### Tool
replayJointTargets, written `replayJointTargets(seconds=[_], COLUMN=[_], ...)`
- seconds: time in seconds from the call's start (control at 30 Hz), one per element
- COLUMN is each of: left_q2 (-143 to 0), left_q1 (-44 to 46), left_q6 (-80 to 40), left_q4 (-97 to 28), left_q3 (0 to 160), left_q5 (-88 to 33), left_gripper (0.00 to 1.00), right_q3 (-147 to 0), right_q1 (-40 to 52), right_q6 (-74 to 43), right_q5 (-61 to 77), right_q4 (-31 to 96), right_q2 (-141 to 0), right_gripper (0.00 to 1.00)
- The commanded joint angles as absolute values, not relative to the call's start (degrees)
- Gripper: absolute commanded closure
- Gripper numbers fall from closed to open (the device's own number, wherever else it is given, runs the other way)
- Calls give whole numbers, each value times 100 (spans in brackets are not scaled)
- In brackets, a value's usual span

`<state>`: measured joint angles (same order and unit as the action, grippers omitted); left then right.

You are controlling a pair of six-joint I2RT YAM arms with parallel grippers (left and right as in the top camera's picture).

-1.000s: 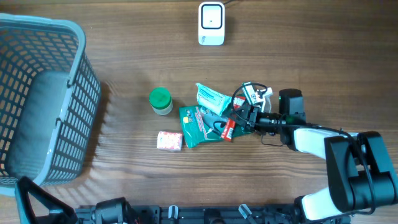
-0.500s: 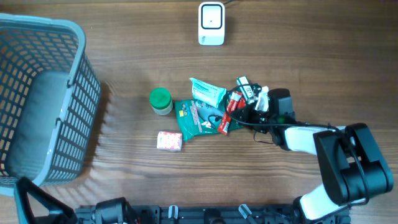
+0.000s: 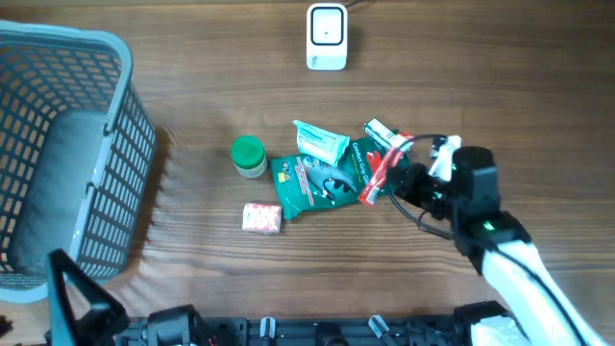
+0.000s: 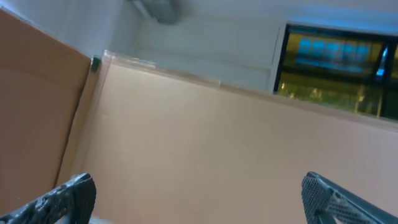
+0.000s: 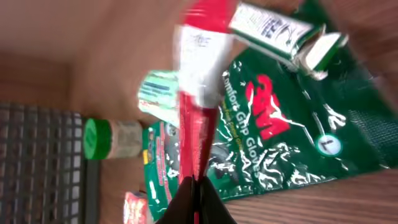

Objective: Scan the item barcode
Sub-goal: 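Reach the right gripper to the pile and grasp the red packet, then lift the red packet and hold it up to the white scanner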

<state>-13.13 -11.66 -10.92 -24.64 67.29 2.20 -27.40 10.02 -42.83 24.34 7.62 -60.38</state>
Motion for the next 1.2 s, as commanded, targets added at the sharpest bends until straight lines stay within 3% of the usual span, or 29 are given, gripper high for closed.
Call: replayJointTargets(seconds=[0.0,0.2,0.43,0.5,0.6,0.7,0.9,1.03,1.07,1.13,1.17], left_q2=[-1284,-1284,-1284,-1284,-1284,-1284,-1284,-1284,-1284,-1284,-1284], left_q1=[-1201,-1201,-1201,-1201,-1201,-1201,-1201,-1201,-1201,-1201,-1201], left_q6=[-1140,-1140,-1140,-1140,-1140,-1140,-1140,-1140,-1140,-1140,-1118], left_q4=[-2936,-3514,-4630,-4934,-5699,-5988,-6283,-7284,-7570,-8147,-8381], left_q3=[6696,6696,6696,6696,6696,6696,6696,6696,6696,6696,6696], left_q5=[156,154,152,154,154,154,152,154,154,154,193], left_gripper=[0,0,0,0,0,0,0,0,0,0,0], right_q3=[-2731,-2727,-2759,-2759,-2757,-2727,-2727,-2727,-2727,-2727,-2727], right_q1=[989,989,989,987,987,987,987,987,987,987,987], right_q6=[-4348,-4348,-3710,-3774,-4241,-4344,-4014,-3824,-3747,-3752,-3747], right_q5=[1699,1612,3577,3461,2261,1887,2648,2974,3017,3013,3009], right_q4=[1186,1459,-148,-226,963,1448,473,62,62,174,220], right_q2=[-5358,-6077,-5693,-5579,-5719,-6233,-8053,-8586,-8582,-8582,-8582], right_gripper=[95,96,96,96,96,96,96,96,81,32,23])
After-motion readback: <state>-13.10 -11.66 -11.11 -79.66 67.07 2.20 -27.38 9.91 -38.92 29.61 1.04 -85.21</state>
